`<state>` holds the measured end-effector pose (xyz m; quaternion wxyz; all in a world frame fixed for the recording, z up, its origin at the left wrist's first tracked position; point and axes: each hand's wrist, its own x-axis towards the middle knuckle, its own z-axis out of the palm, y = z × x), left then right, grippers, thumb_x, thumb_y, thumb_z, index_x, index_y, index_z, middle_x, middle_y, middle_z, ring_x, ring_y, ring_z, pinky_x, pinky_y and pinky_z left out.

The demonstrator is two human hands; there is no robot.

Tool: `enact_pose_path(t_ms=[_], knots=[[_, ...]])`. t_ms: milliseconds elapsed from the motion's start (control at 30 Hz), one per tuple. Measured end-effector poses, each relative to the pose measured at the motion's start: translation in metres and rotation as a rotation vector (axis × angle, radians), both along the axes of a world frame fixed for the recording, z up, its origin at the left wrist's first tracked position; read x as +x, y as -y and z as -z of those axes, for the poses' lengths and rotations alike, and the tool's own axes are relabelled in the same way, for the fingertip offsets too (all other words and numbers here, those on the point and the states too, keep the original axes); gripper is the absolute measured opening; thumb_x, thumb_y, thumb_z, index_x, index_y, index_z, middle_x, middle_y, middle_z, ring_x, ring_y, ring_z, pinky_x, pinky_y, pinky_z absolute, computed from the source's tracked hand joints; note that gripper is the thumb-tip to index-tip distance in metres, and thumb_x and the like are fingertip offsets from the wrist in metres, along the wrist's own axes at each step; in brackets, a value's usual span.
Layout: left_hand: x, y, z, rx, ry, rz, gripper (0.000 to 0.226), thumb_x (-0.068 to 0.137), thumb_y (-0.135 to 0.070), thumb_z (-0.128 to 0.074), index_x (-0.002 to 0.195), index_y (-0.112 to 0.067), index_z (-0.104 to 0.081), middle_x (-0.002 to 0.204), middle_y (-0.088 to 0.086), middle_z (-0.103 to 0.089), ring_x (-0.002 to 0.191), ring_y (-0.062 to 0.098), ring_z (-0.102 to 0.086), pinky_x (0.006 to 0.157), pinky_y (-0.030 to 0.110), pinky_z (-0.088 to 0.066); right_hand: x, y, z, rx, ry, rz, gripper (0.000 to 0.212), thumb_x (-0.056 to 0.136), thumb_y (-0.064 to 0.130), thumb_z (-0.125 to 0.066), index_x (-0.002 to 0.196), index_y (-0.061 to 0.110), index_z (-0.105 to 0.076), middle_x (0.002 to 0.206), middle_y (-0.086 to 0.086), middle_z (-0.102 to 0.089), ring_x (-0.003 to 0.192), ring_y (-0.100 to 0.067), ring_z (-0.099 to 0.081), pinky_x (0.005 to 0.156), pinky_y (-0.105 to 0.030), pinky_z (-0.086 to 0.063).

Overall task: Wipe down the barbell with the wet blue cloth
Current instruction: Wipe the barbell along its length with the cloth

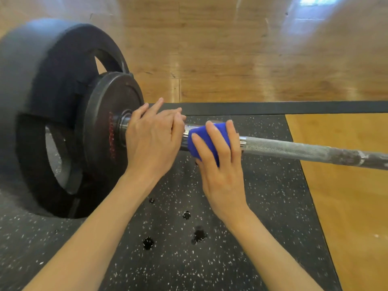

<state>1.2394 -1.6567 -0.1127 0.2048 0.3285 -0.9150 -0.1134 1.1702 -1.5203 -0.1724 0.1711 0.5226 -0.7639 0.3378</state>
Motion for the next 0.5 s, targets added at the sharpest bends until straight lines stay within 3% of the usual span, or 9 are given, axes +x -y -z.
enact_pose_path(t_ms=[100,200,300,400,500], knots=[[0.003,-0.002,0.002,-0.01,-0.001,0.005,0.049,0.107,-0.026,-0.028,0.117,-0.018,-0.075,0.129,-0.001,-0.07,0.142,0.022,-0.045,0.116,0.034,-0.023,0.003,0.011,-0.019,-0.099,0.204,-0.01,0.033,0.103,0.004,-0.048,0.135,0.004,-0.052,0.145,-0.016,-0.044,0.145,-0.042,-0.029,0.114,-0.06,-0.033],[0.009,-0.007,0.002,0.0,-0.013,0.003,0.048,0.108,-0.028,-0.027,0.123,-0.02,-0.073,0.133,-0.002,-0.067,0.144,0.021,-0.042,0.117,0.034,-0.022,0.005,0.002,-0.046,-0.291,0.501,0.009,0.034,0.101,0.002,-0.046,0.132,-0.004,-0.056,0.136,-0.017,-0.055,0.141,-0.034,-0.041,0.119,-0.043,-0.033],[0.015,-0.011,0.004,0.019,-0.03,-0.008,0.047,0.109,-0.03,-0.028,0.125,-0.02,-0.071,0.136,-0.004,-0.064,0.146,0.019,-0.04,0.118,0.034,-0.02,-0.005,-0.032,-0.062,-0.29,0.462,0.111,0.033,0.101,-0.002,-0.051,0.133,-0.007,-0.054,0.136,-0.02,-0.054,0.14,-0.033,-0.043,0.119,-0.038,-0.033],[0.021,-0.018,0.006,0.023,-0.047,-0.01,0.047,0.109,-0.031,-0.028,0.129,-0.021,-0.069,0.14,-0.007,-0.062,0.147,0.019,-0.037,0.119,0.035,-0.019,-0.012,-0.052,-0.056,-0.129,0.391,0.13,0.034,0.102,0.003,-0.052,0.135,0.0,-0.055,0.142,-0.018,-0.05,0.142,-0.032,-0.04,0.119,-0.05,-0.029],[0.027,-0.025,0.005,0.039,-0.063,-0.017,0.045,0.108,-0.03,-0.03,0.129,-0.021,-0.069,0.141,-0.007,-0.061,0.148,0.019,-0.036,0.12,0.036,-0.018,-0.007,-0.057,-0.04,0.134,0.211,0.19,0.037,0.107,0.022,-0.043,0.14,0.011,-0.055,0.148,-0.01,-0.049,0.146,-0.031,-0.035,0.123,-0.061,-0.013]])
